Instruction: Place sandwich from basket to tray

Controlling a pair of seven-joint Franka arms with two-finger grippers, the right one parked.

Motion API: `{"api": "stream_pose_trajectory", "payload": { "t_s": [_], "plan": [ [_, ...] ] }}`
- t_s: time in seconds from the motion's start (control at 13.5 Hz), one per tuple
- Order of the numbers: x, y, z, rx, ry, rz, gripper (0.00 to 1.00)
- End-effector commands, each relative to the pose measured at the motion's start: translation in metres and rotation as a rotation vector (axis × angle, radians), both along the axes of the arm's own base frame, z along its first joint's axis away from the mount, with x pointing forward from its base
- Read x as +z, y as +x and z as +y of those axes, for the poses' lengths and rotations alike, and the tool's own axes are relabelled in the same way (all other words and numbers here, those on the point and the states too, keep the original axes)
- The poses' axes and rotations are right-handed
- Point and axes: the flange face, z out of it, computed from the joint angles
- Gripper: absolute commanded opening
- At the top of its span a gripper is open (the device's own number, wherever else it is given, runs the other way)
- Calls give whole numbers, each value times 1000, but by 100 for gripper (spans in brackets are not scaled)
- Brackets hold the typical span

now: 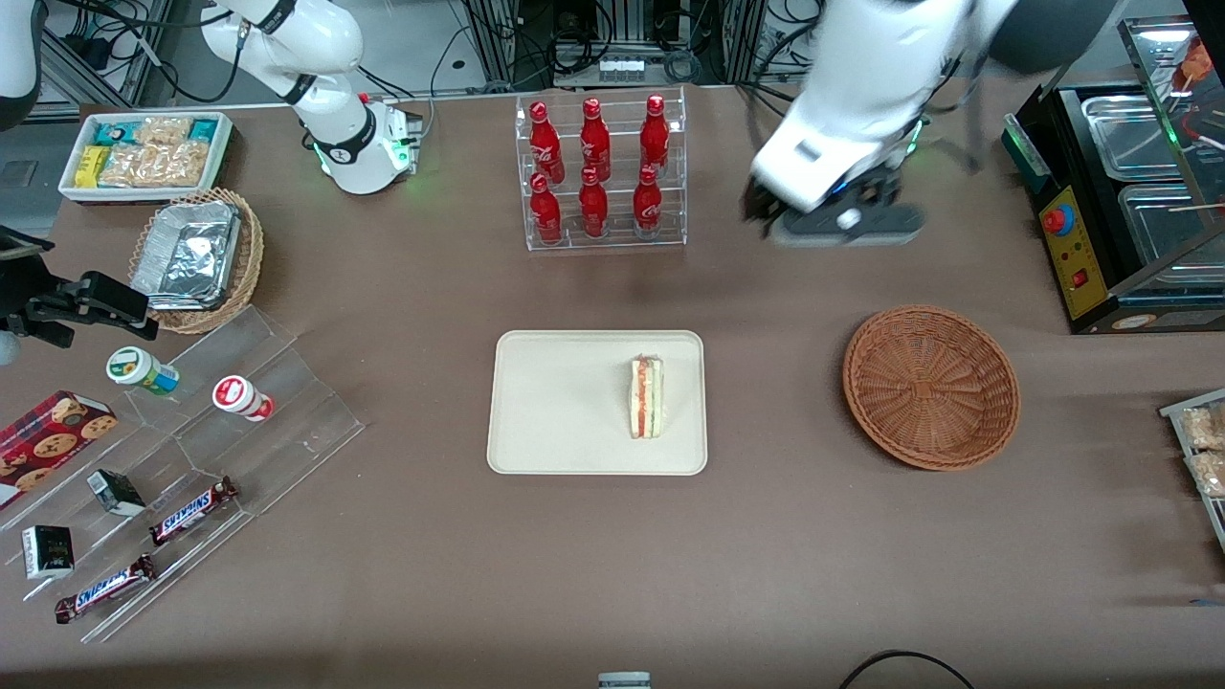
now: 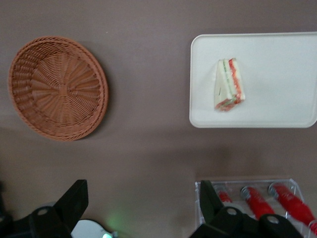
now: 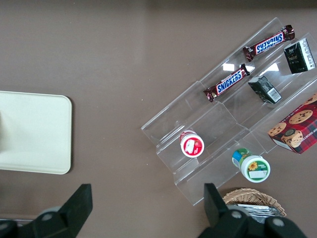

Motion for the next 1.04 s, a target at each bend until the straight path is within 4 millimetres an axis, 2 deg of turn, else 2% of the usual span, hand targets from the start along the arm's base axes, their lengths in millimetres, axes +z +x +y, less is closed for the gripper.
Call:
{"api": "stream_pose_trajectory", "payload": {
  "t_s": [0.0,0.15,0.22,0.37,0.44,0.74,0.81,0.96],
  "plan": [
    [19,-26,64,-48,-52,31,100],
    [31,-31,108,-88,-71,28,100],
    [35,-25,137,-100,-84,30,100],
    [37,-15,178,-118,-100,34,100],
    [40,-11,192,-120,-107,24,100],
    [47,4,211,-96,-108,7,100],
    [47,5,228,-59,-109,8,100],
    [47,6,242,-58,-109,16,100]
  ]
}}
